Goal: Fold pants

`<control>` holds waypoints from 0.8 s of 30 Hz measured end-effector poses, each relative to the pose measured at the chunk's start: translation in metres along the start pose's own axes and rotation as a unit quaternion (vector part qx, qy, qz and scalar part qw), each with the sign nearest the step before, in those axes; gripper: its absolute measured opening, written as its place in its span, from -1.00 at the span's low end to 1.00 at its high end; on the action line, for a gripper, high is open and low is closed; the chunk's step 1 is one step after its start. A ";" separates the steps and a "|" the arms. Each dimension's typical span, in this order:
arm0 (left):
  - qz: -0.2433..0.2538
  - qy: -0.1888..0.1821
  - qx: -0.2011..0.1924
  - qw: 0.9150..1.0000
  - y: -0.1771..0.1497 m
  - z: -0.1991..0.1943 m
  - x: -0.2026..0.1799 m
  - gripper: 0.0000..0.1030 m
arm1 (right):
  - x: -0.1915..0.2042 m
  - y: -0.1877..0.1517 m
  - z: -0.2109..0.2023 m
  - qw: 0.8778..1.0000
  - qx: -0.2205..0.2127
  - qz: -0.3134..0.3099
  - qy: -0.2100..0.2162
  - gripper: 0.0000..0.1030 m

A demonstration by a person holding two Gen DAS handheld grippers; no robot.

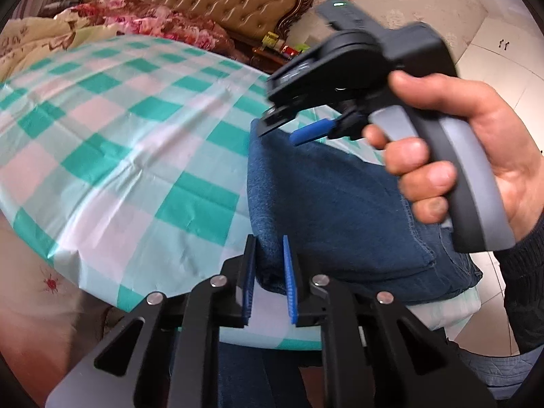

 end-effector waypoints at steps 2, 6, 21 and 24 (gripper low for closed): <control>0.007 0.003 -0.006 1.000 0.002 -0.004 -0.004 -0.72 | 0.004 0.000 0.008 1.000 0.016 -0.008 -0.014 -0.17; 0.020 0.005 -0.017 1.000 0.004 -0.014 -0.012 -0.74 | 0.009 0.000 0.019 0.998 0.030 -0.023 -0.051 -0.15; 0.026 -0.002 -0.038 0.999 0.012 -0.028 -0.026 -0.74 | 0.018 -0.003 0.018 0.992 0.009 -0.066 -0.108 -0.48; -0.043 -0.008 -0.017 0.999 0.009 -0.018 -0.011 0.02 | 0.011 0.002 0.009 0.995 -0.003 -0.049 -0.087 -0.68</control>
Point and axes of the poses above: each gripper's, at about its wrist camera, not at the fingertips, and z roughly the way its jaws point, x to its left, y to its top, the point moved 6 cm from there along z, roughly the way its jaws point, and after that the axes turned 7 degrees about y, right-handed, at the moved point
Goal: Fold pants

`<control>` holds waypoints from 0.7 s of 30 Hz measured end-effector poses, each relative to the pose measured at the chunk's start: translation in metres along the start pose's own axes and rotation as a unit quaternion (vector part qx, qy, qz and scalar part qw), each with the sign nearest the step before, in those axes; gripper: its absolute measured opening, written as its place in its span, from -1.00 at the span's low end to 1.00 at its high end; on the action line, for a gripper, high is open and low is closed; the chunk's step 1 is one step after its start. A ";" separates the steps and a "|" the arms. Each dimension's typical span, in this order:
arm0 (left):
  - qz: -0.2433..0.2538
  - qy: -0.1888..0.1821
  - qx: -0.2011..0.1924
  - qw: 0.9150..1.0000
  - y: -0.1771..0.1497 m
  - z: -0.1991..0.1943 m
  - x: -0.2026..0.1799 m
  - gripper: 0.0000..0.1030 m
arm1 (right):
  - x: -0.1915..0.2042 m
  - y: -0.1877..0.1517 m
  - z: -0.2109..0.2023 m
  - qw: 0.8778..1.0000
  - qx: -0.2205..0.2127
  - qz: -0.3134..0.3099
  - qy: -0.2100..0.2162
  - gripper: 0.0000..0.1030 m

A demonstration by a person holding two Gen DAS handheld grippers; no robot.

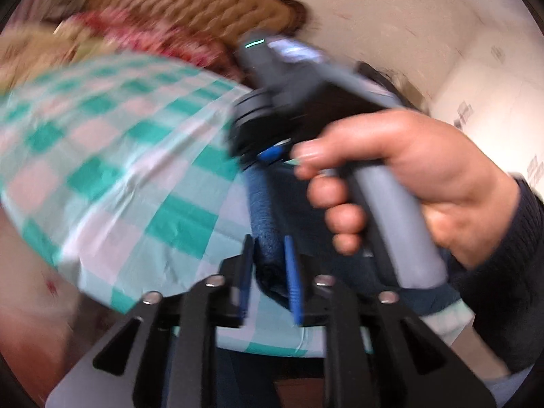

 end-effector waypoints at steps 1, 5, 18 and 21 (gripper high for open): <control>-0.021 0.008 0.013 1.000 -0.002 0.006 0.004 0.25 | -0.001 0.000 -0.003 1.000 -0.003 0.004 0.005 -0.69; -0.038 0.001 0.038 0.999 -0.006 0.029 -0.006 0.03 | -0.008 -0.001 -0.018 0.999 -0.017 0.023 0.038 -0.72; 0.265 0.001 -0.166 0.950 0.044 -0.060 -0.279 -0.74 | -0.239 -0.036 -0.256 0.928 -0.199 0.161 0.271 -0.75; 0.327 -0.039 -0.177 0.927 0.020 -0.051 -0.376 -0.74 | -0.325 -0.080 -0.280 0.917 -0.223 0.200 0.264 -0.75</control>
Point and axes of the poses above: each gripper's, at about its wrist camera, not at the fingertips, and z roughly the way its jaws point, x to its left, y to its top, the point moved 6 cm from there along z, roughly the way its jaws point, and after that the axes turned 7 degrees about y, right-handed, at the moved point
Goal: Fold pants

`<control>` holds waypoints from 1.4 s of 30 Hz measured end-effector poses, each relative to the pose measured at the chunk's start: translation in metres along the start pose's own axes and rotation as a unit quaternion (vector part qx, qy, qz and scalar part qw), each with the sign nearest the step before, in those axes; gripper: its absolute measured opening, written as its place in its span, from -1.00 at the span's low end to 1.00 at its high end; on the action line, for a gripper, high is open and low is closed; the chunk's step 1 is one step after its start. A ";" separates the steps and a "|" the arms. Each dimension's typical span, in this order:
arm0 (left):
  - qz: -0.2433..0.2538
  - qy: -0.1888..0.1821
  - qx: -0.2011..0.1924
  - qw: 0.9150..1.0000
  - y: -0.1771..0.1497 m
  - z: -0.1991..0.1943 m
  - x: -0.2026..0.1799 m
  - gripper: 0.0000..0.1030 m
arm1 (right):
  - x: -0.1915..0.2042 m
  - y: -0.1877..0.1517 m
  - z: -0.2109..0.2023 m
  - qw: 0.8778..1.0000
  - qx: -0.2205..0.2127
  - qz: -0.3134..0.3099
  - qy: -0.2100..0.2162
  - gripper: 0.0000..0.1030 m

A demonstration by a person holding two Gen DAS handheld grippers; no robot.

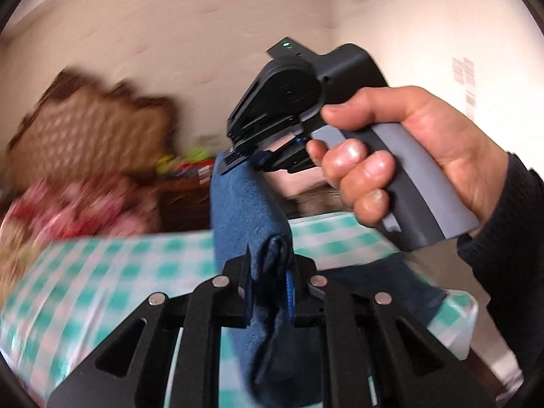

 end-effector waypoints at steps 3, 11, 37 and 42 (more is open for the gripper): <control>0.060 -0.033 0.001 0.998 -0.004 0.030 -0.096 -0.74 | -0.104 -0.017 -0.061 0.998 -0.017 0.044 -0.044 -0.75; 0.232 -0.019 0.089 0.968 -0.140 0.120 -0.261 -0.62 | -0.305 -0.110 -0.039 0.983 0.047 0.150 -0.098 -0.54; 0.420 0.044 0.025 0.906 -0.181 0.141 -0.330 -0.66 | -0.335 -0.108 -0.084 0.995 0.030 0.059 -0.077 -0.73; 0.383 0.013 0.027 0.923 -0.178 0.135 -0.326 0.00 | -0.353 -0.117 -0.090 0.993 0.002 0.081 -0.090 -0.39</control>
Point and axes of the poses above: each gripper's, at about its wrist camera, not at the fingertips, and z roughly the way its jaws point, x to its left, y to its top, the point moved 6 cm from there along z, roughly the way its jaws point, and after that the axes turned 7 degrees about y, right-handed, at the moved point
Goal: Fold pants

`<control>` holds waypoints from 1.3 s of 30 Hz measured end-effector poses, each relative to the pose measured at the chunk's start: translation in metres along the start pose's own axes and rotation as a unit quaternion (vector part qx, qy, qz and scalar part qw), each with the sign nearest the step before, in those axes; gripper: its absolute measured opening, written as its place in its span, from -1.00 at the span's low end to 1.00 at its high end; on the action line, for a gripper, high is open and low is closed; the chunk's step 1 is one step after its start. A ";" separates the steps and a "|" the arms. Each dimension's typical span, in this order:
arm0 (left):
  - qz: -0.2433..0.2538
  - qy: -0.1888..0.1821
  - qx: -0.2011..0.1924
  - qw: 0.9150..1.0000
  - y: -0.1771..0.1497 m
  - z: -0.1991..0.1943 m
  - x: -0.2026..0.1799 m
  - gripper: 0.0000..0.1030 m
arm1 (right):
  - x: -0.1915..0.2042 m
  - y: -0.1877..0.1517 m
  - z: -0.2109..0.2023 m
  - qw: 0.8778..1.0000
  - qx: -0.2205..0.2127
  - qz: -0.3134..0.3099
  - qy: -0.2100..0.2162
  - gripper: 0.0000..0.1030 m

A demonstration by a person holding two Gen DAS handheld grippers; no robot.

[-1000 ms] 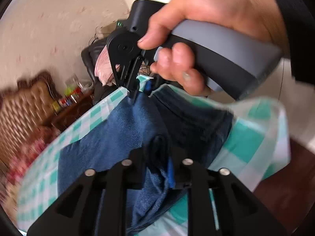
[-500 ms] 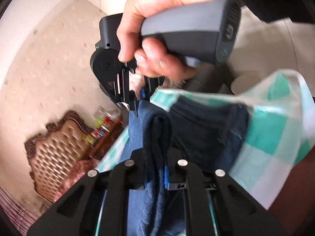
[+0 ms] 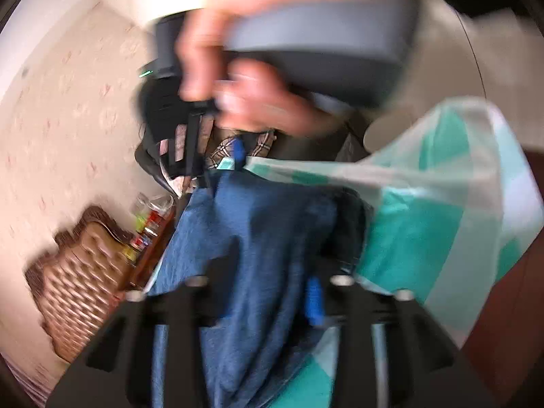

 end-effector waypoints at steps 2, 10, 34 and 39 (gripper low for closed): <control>-0.034 -0.027 -0.014 0.999 0.002 -0.012 0.017 0.11 | -0.001 0.003 -0.014 0.999 -0.025 0.008 -0.019 -0.37; -0.306 -0.123 0.005 0.944 -0.034 -0.015 0.165 -0.20 | 0.051 -0.018 -0.081 0.977 -0.152 -0.054 -0.141 -0.29; -0.320 -0.210 0.103 0.918 -0.025 0.117 0.170 -0.38 | 0.025 -0.111 -0.010 0.942 -0.117 -0.055 -0.309 -0.41; -0.384 -0.141 0.121 0.905 -0.143 0.073 0.233 -0.38 | 0.026 -0.109 -0.012 0.945 -0.108 -0.055 -0.303 -0.39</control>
Point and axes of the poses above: each gripper's, at about its wrist camera, not at the fingertips, and z roughly the way its jaws point, x to its left, y to its top, the point moved 6 cm from there along z, roughly the way its jaws point, and after that the axes turned 7 degrees about y, right-handed, at the moved point
